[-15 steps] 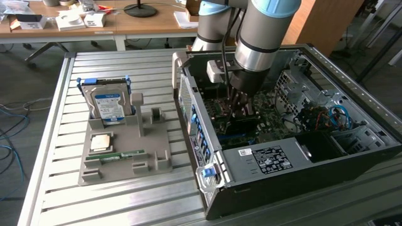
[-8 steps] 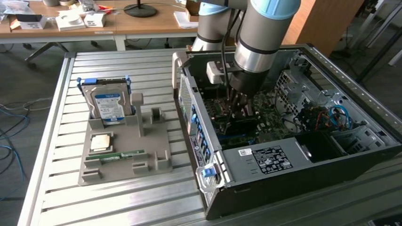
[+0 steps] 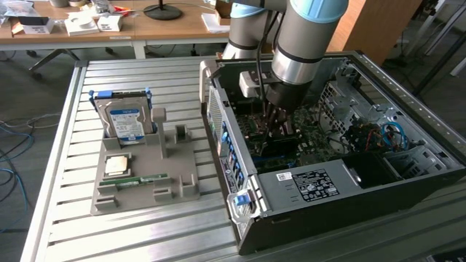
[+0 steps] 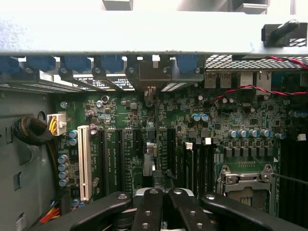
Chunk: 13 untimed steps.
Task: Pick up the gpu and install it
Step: 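Press down on the gpu until it lock into place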
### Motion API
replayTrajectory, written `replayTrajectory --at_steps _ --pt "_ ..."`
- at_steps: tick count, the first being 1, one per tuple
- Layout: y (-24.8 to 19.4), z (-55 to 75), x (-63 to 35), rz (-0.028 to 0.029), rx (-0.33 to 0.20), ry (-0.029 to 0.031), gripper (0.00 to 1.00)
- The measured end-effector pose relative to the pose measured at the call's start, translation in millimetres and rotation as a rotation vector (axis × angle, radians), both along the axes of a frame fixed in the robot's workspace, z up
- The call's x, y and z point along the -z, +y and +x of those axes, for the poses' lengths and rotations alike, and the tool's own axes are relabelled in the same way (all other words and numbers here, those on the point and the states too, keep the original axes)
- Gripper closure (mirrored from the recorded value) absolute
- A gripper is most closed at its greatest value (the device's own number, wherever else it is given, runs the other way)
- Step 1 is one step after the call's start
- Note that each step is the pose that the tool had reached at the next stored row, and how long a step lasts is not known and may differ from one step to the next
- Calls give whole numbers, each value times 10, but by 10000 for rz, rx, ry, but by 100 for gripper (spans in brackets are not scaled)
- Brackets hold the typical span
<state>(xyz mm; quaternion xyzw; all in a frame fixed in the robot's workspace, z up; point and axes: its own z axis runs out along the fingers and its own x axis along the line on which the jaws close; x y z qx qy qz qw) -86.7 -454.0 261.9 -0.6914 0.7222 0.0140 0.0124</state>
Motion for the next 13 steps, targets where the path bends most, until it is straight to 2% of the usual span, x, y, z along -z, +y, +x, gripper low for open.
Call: replayTrajectory --at_steps 5,13 --pt "1 0 -5 7 0 -2 89" --pt "0 0 -150 1 1 -1 89"
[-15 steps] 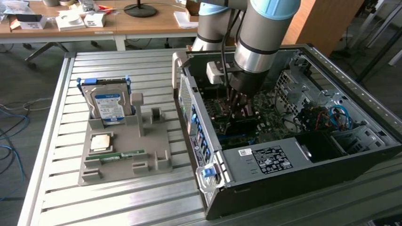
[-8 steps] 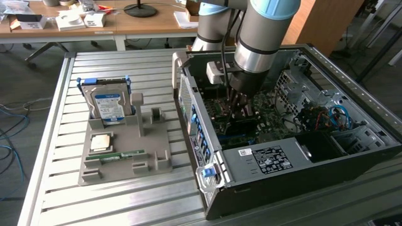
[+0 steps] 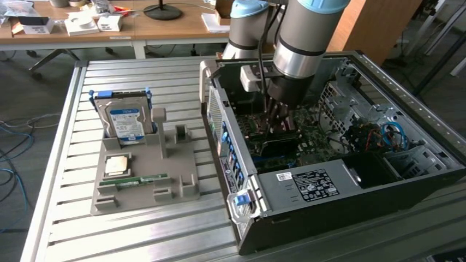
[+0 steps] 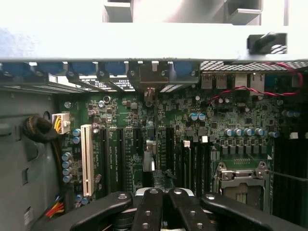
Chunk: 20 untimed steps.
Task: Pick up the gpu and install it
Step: 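Press down on the gpu until it lock into place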
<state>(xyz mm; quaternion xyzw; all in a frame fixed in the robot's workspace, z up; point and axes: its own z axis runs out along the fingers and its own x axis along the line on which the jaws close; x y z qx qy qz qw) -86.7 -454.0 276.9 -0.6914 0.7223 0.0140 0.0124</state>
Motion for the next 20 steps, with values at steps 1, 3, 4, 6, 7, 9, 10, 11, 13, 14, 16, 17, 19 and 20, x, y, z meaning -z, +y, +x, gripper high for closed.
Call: replayTrajectory --at_steps 1,3,4,6,7,9,10,11,13,14,16,17,19,20 --pt "0 0 -25 -1 -1 0 89" --pt "0 0 -76 0 0 0 89" --pt "0 0 -101 0 0 0 89" --pt "0 0 -150 -1 0 0 89" --pt "0 1 -171 0 0 1 89" --pt "0 1 -217 0 0 1 89" --pt "0 1 -241 0 -1 0 89" --pt "0 1 -262 0 0 0 89" --pt "0 1 -306 -1 0 0 89" --pt "0 1 -322 0 0 1 89" --pt "0 1 -353 0 -1 0 89" --pt "0 1 -374 -2 0 1 89" --pt "0 1 -418 0 0 1 89" --pt "0 1 -439 1 0 0 89"
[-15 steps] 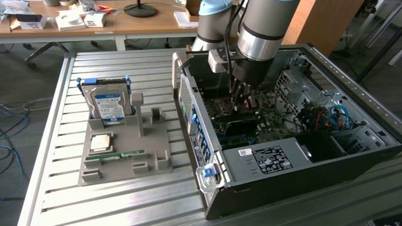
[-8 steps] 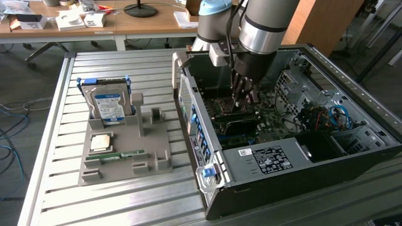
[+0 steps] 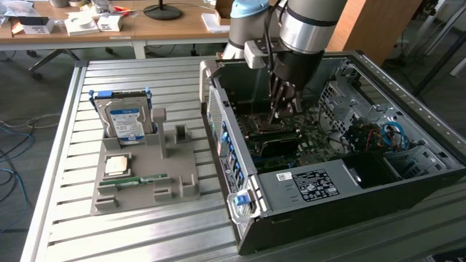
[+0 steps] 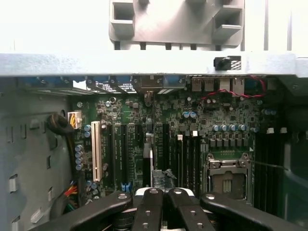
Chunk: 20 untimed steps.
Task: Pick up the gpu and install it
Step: 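Press down on the gpu until it lock into place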
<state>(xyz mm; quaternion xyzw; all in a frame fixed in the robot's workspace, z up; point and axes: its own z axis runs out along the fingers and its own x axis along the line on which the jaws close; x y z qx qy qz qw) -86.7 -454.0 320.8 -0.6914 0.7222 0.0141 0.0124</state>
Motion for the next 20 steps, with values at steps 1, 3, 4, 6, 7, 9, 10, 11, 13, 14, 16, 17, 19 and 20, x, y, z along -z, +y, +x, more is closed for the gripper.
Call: replayTrajectory --at_steps 1,3,4,6,7,9,10,11,13,14,16,17,19,20 --pt "0 0 -23 0 0 0 89" --pt "0 0 -71 -1 0 1 89" --pt "0 0 -94 -2 0 1 89" --pt "0 0 -140 0 0 0 89" --pt "0 0 -161 -1 0 0 89" --pt "0 0 -194 0 0 0 89" --pt "0 0 -198 -1 0 0 89" --pt "0 0 -198 1 0 -1 89" --pt "0 8 -199 1 -3 0 89" --pt "0 22 -199 3 -2 0 89" --pt "0 53 -199 4 0 0 89" --pt "0 68 -199 4 0 0 89" --pt "-1 92 -199 5 -2 1 89" --pt "-1 93 -199 5 0 1 89"
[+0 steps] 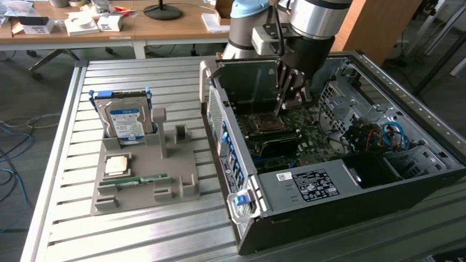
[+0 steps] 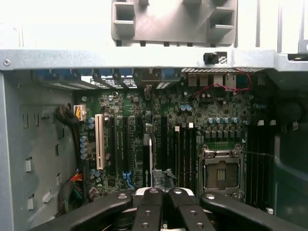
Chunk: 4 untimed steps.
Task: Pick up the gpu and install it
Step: 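Press down on the gpu until it lock into place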
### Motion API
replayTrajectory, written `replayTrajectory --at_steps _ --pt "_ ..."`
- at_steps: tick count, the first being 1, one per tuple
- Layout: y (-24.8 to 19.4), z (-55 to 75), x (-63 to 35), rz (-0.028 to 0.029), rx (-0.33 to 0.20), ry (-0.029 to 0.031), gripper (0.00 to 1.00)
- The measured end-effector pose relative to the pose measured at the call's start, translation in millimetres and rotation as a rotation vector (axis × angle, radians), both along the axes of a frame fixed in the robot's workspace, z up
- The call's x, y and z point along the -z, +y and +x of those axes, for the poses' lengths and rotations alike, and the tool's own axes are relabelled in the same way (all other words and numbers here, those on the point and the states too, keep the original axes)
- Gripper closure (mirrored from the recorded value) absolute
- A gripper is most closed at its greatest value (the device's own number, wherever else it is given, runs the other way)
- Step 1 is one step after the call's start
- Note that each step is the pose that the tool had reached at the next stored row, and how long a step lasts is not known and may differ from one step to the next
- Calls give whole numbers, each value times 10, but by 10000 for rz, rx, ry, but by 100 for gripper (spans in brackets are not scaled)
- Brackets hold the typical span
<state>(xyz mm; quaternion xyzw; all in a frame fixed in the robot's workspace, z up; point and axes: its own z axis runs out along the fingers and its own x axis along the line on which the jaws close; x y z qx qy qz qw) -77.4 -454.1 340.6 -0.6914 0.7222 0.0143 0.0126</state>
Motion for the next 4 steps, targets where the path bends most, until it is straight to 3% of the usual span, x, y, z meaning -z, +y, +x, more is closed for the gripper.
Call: replayTrajectory --at_steps 4 --pt "1 2 0 0 0 0 89"
